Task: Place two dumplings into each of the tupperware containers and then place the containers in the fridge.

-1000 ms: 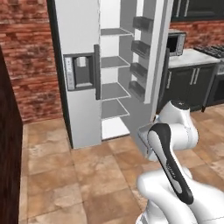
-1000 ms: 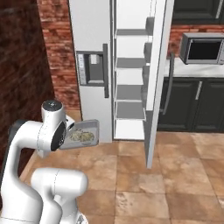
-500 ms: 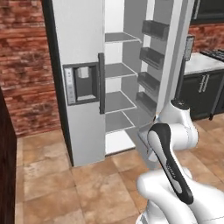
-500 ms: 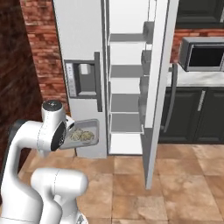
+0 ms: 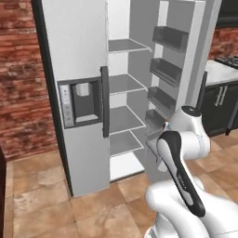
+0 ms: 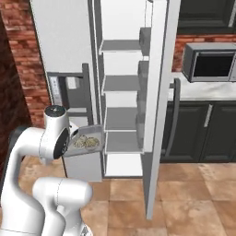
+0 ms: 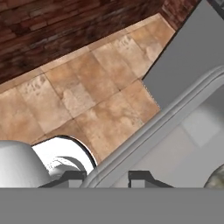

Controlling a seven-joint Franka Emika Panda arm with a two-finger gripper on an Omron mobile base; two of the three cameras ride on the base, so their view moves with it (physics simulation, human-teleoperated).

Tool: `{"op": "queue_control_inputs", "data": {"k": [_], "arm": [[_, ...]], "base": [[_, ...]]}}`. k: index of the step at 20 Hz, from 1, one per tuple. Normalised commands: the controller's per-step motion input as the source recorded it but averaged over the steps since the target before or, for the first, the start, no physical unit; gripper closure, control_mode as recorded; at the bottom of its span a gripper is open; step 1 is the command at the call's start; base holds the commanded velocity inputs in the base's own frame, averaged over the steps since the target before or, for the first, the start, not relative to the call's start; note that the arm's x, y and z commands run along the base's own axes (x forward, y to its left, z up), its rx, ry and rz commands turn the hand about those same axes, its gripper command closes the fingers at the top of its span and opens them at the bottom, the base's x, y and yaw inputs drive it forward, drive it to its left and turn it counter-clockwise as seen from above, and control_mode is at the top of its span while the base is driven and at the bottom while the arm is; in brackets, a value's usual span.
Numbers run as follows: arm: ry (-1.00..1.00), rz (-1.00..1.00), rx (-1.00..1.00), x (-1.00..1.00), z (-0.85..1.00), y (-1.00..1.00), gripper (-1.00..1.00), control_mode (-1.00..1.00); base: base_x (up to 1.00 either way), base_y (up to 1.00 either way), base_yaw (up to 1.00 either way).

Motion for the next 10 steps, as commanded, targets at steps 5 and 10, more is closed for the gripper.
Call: {"op": "queue_control_inputs", "data": {"k": [5,10], "arm": [[0.0,0.0,0.0,0.0,0.0,0.0,1.0,1.0],[0.0,0.0,0.0,0.0,0.0,0.0,1.0,1.0]], "base": [[0.84,-0.09,0.0],[0.73,-0.15,0.0]]}}
